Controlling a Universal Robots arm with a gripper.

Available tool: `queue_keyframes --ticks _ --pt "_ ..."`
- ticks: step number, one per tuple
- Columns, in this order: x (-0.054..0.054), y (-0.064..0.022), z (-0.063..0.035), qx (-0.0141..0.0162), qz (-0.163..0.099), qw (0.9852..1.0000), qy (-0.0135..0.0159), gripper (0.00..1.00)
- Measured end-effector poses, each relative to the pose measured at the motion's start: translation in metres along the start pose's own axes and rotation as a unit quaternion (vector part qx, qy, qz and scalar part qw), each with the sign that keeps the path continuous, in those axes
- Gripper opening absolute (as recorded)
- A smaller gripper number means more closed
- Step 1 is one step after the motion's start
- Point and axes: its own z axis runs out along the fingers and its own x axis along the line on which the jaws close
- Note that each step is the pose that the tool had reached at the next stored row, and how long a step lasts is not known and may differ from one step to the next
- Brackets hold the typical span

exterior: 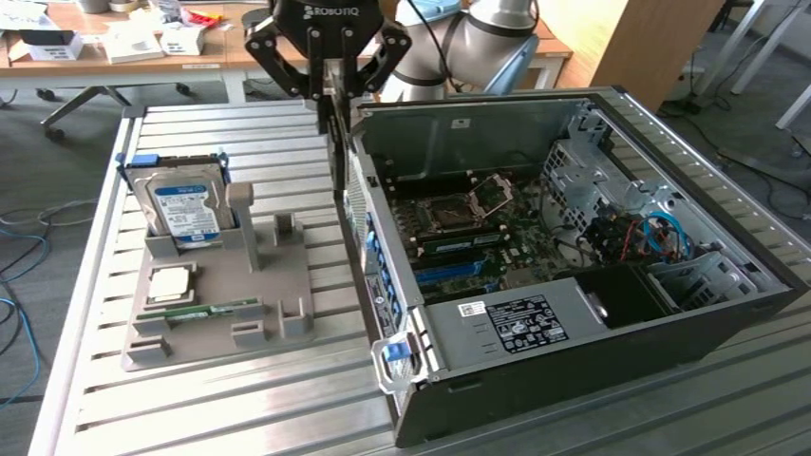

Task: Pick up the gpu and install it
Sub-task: 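Pick up the gpu and move the gpu toward the slot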

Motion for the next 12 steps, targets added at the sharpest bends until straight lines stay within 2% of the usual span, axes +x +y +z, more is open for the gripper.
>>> queue_keyframes --ticks 12 --pt "-0.041 0.0017 0.0011 -0.0075 0.000 1.0000 0.0003 0.26"
